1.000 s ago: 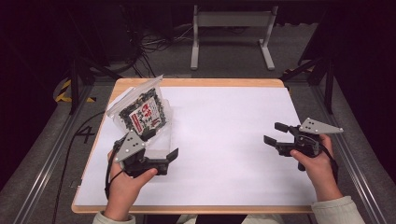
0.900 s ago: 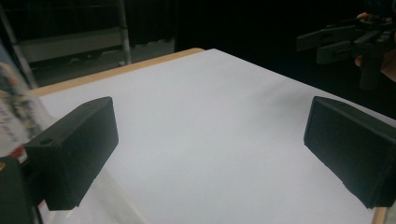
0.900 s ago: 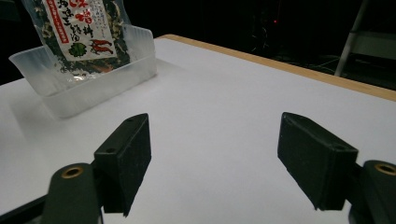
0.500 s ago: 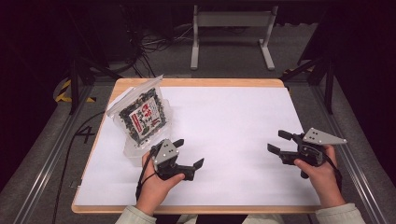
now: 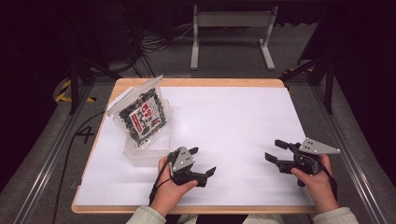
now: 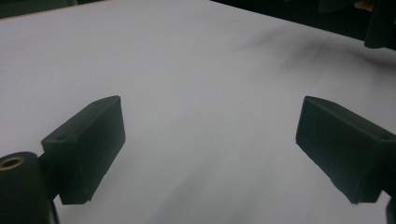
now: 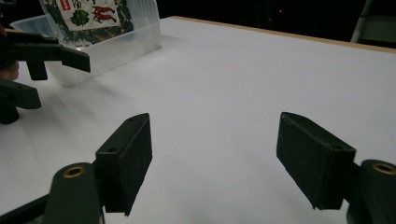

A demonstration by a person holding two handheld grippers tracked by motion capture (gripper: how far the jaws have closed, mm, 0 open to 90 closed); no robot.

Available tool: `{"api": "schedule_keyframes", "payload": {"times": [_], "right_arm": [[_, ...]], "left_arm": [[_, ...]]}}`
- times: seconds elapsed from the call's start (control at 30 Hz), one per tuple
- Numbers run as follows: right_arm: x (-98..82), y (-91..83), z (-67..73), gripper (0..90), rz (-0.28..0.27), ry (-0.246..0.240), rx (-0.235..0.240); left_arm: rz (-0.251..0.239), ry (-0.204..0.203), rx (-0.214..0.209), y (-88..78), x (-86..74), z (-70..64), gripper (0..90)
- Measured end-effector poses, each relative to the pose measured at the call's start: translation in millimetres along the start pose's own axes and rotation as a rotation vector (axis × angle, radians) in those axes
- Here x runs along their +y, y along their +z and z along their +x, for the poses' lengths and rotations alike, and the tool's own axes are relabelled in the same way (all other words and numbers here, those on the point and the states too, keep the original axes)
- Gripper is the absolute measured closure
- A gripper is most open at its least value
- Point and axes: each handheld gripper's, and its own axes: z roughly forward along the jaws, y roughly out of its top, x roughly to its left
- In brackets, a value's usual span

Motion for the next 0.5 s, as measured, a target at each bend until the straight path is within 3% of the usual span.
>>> {"api": "schedule_keyframes", "payload": {"times": [0.27,0.5], "right_arm": [[-10.7,9.7,5.6,27.9,0.04,-0.005,0.01],[-10.2,9.1,6.7,27.9,0.025,-0.012,0.005]], "left_arm": [[0.001,0.001,0.006,0.1,-0.4,-0.4,9.8],[-0.019,0.002,0.001,-2.0,-1.3,-0.6,9.3]]}}
